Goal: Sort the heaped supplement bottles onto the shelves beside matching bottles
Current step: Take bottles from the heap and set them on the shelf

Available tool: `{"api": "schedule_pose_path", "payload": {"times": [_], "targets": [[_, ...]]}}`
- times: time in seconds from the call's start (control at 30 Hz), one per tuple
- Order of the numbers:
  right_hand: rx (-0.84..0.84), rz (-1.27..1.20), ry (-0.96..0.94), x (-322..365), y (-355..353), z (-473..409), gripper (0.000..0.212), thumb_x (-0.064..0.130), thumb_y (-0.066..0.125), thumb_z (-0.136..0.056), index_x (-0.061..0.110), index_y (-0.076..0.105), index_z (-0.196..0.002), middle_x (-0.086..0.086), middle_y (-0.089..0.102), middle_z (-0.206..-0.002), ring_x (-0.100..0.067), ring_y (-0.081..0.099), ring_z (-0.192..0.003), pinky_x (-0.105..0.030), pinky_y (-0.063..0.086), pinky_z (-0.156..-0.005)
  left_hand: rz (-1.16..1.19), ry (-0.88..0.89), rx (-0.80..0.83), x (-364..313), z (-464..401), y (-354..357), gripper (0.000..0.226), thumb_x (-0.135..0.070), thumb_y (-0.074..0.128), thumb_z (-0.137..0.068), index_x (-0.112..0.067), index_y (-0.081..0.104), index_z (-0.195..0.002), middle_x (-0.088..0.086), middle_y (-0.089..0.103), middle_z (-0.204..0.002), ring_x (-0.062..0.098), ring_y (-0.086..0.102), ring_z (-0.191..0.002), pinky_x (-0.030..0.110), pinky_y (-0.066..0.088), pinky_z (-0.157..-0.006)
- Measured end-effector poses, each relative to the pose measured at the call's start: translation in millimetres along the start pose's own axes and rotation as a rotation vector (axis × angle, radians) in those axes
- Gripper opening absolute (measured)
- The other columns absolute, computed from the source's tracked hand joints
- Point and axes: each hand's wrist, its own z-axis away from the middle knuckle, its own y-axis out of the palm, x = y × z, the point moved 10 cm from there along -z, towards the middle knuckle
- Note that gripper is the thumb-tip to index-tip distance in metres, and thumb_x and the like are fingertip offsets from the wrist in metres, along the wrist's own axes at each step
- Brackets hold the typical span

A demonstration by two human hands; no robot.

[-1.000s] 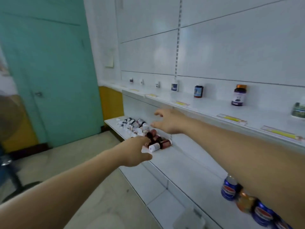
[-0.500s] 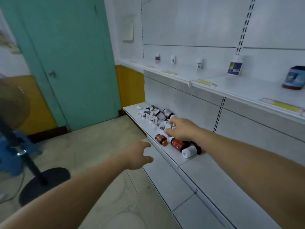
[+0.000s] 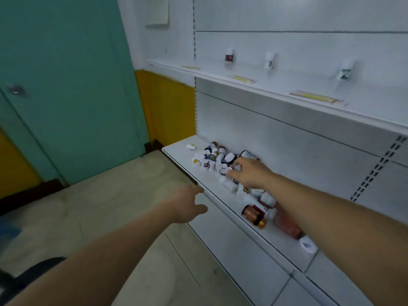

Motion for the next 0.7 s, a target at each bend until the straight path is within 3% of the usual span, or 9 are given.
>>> {"api": "schedule_pose_path", "payload": {"times": [0.3, 0.4, 0.57, 0.7], "targets": [[0.009, -0.059, 0.187, 13, 42, -129, 0.046, 0.055, 0.050, -0.086, 0.017, 0.055, -0.111, -0.005, 0.061, -0.110, -0.027, 0.056, -0.104, -0.029, 0.036, -0.073, -0.040, 0.091, 0.175, 91, -148, -50, 0.065, -0.047, 0.056, -0.090, -0.025, 0.031, -0.146, 0.000, 0.031, -0.152, 0.019, 0.034, -0.136, 0.031, 0.030, -0.112], [0.003, -0.080, 0.219, 11, 54, -185, 0.047, 0.053, 0.052, -0.086, 0.016, 0.055, -0.116, -0.008, 0.060, -0.114, -0.029, 0.056, -0.106, -0.027, 0.034, -0.073, -0.065, 0.131, 0.221, 108, -206, -52, 0.065, -0.048, 0.055, -0.090, -0.026, 0.030, -0.146, -0.001, 0.028, -0.153, 0.018, 0.033, -0.137, 0.029, 0.028, -0.110], [-0.011, -0.153, 0.229, 12, 86, -283, 0.031, 0.044, 0.052, -0.090, 0.016, 0.053, -0.104, -0.006, 0.061, -0.096, -0.028, 0.061, -0.095, -0.029, 0.042, -0.069, -0.081, 0.145, 0.261, 148, -303, -53, 0.064, -0.045, 0.056, -0.090, -0.024, 0.031, -0.145, -0.001, 0.029, -0.153, 0.017, 0.035, -0.135, 0.028, 0.030, -0.109], [0.038, -0.158, 0.284, 9, 115, -340, 0.025, 0.040, 0.056, -0.089, 0.016, 0.054, -0.093, -0.009, 0.063, -0.096, -0.028, 0.060, -0.094, -0.032, 0.047, -0.075, -0.102, 0.165, 0.284, 180, -376, -62, 0.068, -0.041, 0.058, -0.090, -0.017, 0.029, -0.146, 0.002, 0.027, -0.154, 0.018, 0.032, -0.137, 0.028, 0.026, -0.113]]}}
